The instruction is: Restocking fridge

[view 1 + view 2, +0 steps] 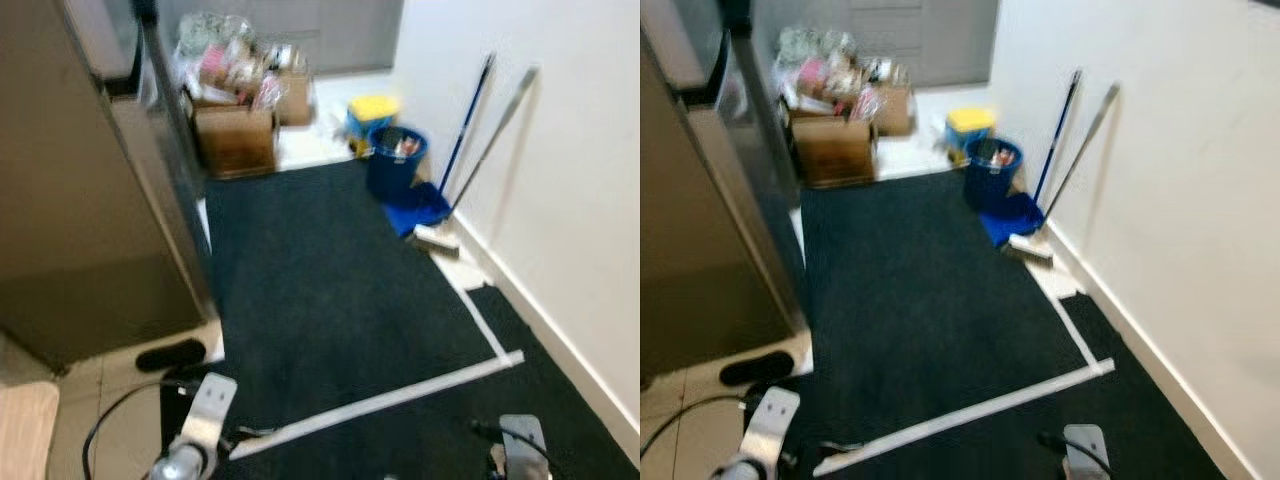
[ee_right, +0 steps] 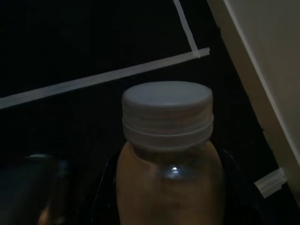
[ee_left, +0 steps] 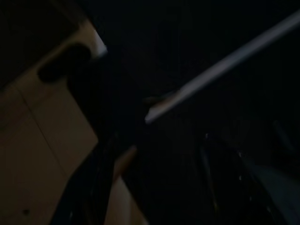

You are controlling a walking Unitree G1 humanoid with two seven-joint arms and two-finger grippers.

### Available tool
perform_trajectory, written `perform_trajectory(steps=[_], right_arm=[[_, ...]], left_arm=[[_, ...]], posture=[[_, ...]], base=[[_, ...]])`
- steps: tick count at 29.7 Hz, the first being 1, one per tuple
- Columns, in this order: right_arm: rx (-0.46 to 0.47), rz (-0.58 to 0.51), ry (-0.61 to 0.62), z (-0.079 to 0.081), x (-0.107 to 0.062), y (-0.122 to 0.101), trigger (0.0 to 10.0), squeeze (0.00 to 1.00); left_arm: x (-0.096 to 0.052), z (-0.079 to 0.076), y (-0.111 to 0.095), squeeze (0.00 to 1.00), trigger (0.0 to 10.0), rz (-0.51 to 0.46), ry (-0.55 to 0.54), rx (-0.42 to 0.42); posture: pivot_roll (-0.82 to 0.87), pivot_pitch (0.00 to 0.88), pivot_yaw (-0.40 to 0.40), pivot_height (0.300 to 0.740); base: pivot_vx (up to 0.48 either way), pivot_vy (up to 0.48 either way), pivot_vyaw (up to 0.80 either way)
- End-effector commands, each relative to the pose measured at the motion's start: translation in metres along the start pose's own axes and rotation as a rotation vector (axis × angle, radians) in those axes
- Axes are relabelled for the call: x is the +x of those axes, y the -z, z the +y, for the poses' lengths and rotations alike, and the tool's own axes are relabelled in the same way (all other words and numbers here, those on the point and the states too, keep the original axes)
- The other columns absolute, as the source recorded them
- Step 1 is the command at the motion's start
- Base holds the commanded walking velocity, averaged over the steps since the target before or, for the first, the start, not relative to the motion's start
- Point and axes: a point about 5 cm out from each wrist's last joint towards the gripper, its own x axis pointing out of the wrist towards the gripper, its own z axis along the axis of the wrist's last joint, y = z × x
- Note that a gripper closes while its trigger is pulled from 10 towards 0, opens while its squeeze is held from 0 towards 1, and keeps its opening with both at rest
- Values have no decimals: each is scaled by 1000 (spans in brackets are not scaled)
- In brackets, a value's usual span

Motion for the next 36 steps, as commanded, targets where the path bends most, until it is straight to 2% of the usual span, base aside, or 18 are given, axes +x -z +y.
perform_trajectory(steps=[1, 9, 30, 36], right_arm=[[-2, -4, 15, -6, 0, 0, 10000, 0], [-3, -4, 15, -6, 0, 0, 10000, 0], [-7, -5, 14, -6, 1, -1, 10000, 0], [-8, -2, 14, -7, 0, 0, 10000, 0]], left_arm=[[0, -2, 1, 0, 10000, 7, 12, 14], [0, -2, 1, 0, 10000, 11, 10, 16], [1, -1, -1, 0, 10000, -1, 0, 6], [1, -1, -3, 0, 10000, -9, 3, 11]], posture=[[11, 45, -22, 740], [11, 46, -23, 740], [9, 40, -26, 740], [9, 42, -25, 740]], base=[[0, -435, 0], [0, -431, 0], [0, 0, 0], [304, 0, 0]])
